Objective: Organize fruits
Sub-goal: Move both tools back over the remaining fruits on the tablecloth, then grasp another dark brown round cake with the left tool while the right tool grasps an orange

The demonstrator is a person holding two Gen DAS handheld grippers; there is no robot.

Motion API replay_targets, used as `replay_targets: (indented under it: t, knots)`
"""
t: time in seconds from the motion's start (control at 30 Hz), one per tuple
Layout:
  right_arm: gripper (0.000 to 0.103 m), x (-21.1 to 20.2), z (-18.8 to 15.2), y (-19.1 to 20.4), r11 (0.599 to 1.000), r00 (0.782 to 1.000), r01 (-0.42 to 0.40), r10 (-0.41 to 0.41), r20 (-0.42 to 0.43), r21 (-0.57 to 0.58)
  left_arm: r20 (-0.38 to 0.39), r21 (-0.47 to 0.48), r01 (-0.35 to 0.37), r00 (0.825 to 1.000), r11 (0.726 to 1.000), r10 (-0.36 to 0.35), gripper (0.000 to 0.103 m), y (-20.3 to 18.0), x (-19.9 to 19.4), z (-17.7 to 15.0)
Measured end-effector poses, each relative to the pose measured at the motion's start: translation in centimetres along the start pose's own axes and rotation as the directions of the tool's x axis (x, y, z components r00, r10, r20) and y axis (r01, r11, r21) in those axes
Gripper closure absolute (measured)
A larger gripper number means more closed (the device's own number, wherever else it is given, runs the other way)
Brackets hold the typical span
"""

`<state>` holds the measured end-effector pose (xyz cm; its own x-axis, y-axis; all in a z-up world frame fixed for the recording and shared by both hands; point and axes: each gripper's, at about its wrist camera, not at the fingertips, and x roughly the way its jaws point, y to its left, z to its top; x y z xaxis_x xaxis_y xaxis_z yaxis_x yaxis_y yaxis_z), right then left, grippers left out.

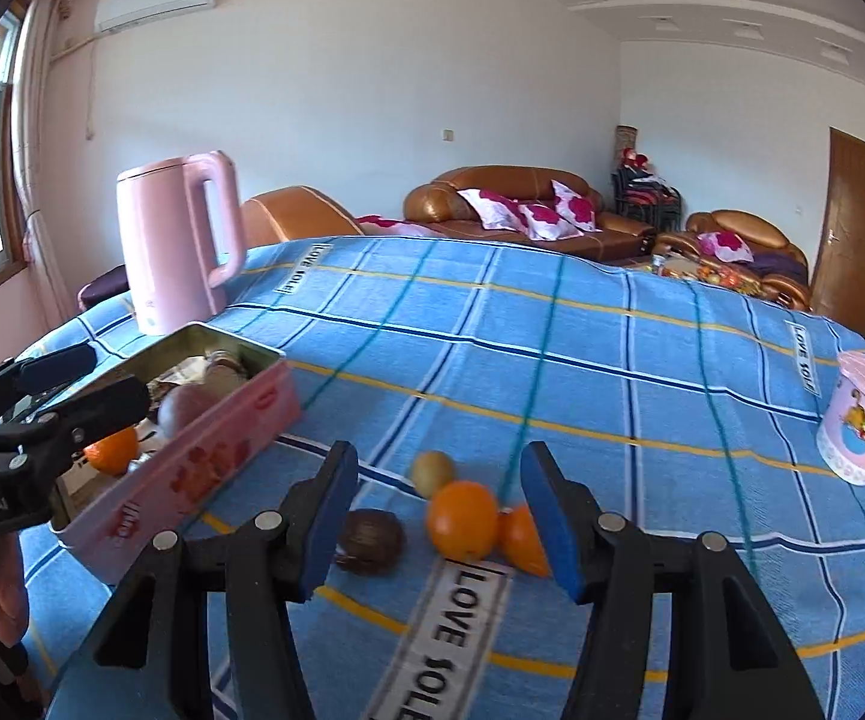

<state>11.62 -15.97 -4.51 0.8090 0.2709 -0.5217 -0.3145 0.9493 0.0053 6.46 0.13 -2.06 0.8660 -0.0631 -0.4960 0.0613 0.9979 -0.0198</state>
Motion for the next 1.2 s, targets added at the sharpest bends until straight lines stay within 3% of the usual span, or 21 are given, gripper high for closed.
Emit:
replay_targets:
  t: [0.17,0.4,0.63,0.77,0.97,1.13,1.2]
  knots:
    - [0.045,0.5,-0.2,-3.1,0.996,0.999,0.035,-0.032,-0.04,0.078,-0.035,0.059,0.039,0.999,0.997,-0.037,0.014,-3.1,1.6,0.1]
    - [0.045,1.8,-0.5,-3.7,0.995,0.992,0.052,-0.041,-0.118,0.088,-0.118,0.086,0.09,0.99,0.992,-0.079,0.021,-4.9,4.3,0.1]
    - [0.045,2.5,-0.6,-3.8,0.995,0.987,0.009,0.006,-0.159,0.097,-0.201,0.086,0.16,0.969,0.983,-0.141,0.034,-5.7,5.8,-0.3]
    - [0.053,3.1,-0.7,-4.1,0.993,0.981,-0.007,0.029,-0.19,0.115,-0.249,0.09,0.188,0.955,0.978,-0.16,0.034,-6.1,6.6,-0.4]
    - [0.053,3.9,-0.9,-4.2,0.991,0.971,-0.021,0.051,-0.232,0.129,-0.302,0.08,0.215,0.936,0.973,-0.182,0.034,-6.3,7.5,-0.8]
    - [0.053,5.0,-1.3,-5.0,0.975,0.953,-0.091,0.144,-0.267,0.203,-0.327,0.059,0.243,0.921,0.968,-0.211,0.054,-6.2,7.9,-0.9]
    - [0.058,5.1,-1.4,-5.2,0.966,0.947,-0.12,0.18,-0.266,0.227,-0.326,0.058,0.249,0.92,0.967,-0.217,0.063,-6.3,7.9,-0.9]
